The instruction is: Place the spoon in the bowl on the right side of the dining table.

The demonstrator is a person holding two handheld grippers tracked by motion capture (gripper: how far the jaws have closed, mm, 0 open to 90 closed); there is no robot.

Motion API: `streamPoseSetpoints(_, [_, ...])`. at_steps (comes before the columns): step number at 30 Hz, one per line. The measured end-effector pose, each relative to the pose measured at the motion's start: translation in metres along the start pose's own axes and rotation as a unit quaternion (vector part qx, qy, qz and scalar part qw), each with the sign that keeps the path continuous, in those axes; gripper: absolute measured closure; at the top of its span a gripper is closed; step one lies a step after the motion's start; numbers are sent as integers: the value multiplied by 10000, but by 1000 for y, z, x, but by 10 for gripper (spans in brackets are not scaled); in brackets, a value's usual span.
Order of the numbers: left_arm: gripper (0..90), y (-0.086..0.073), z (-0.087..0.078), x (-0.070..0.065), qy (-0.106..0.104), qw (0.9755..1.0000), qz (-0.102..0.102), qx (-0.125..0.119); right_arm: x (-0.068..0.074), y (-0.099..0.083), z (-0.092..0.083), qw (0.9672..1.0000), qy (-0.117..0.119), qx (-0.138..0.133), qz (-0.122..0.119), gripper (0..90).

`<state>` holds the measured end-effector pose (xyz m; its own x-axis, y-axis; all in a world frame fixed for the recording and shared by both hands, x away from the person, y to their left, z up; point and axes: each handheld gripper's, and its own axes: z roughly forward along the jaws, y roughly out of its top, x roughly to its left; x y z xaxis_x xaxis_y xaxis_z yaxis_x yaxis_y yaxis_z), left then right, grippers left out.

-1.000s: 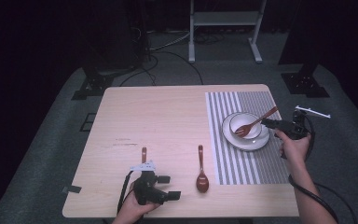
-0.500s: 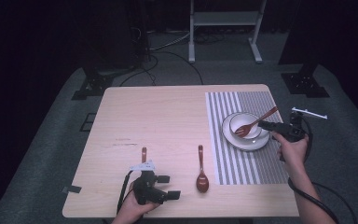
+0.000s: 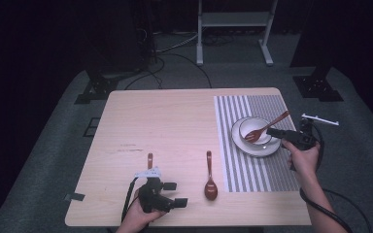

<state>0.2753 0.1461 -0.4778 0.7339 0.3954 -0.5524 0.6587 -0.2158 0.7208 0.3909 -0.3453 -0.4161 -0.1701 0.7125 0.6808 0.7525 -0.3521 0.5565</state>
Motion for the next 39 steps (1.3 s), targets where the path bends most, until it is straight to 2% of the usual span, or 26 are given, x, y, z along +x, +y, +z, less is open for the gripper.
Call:
streamPoseSetpoints(26, [0,0,0,0,4,10000,2,-1,18,-12,7,9992,212,263,-198,563])
streamPoseSetpoints(39, [0,0,-1,0,13,10000,11,-8,29,-19,14,9980,267,425,-395,556])
